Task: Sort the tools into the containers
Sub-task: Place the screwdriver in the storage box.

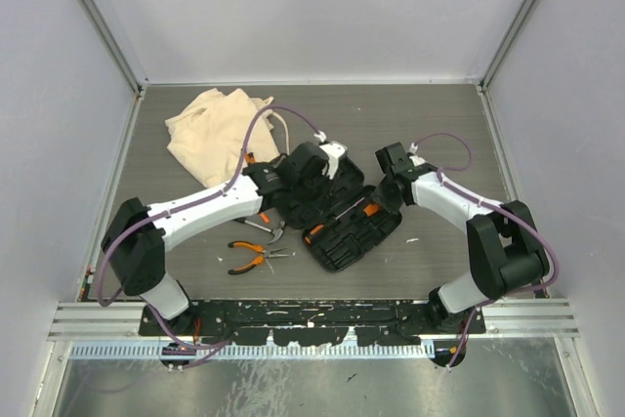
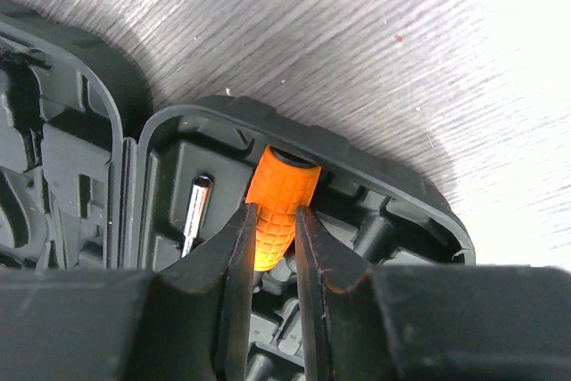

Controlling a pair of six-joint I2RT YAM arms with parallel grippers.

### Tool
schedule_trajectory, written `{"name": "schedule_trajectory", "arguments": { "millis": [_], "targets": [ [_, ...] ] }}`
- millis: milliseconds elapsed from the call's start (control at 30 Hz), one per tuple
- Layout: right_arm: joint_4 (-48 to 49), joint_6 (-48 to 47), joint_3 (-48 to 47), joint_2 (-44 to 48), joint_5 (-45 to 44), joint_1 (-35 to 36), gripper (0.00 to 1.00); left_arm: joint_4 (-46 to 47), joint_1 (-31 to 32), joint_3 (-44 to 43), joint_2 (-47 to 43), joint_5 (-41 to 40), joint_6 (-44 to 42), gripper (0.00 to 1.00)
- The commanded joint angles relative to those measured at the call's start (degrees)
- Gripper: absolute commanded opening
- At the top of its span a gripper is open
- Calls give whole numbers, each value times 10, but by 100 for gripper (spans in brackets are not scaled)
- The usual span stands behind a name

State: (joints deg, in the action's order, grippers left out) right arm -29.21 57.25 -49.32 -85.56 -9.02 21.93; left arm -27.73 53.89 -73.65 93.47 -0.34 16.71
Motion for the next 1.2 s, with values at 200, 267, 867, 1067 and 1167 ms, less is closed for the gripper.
{"name": "schedule_trajectory", "arguments": {
  "millis": [200,267,867,1067,1167],
  "targets": [
    [22,-140,-75,-61,-26,-47,23,-15,-110,55,-72,12,39,33],
    [27,-162,-94,-81,-23,-60,23,-29,-120,59,-82,-9,45,34],
    [122,-283,-164,-39,128,-79,44,-102,-205,79,-132,-93,31,46],
    [116,-278,-117,33,129,-79,54,-117,-261,29,-77,-89,38,49],
    [103,-271,-84,63,125,-79,55,-126,-285,-4,-31,-101,54,47]
  ]
}}
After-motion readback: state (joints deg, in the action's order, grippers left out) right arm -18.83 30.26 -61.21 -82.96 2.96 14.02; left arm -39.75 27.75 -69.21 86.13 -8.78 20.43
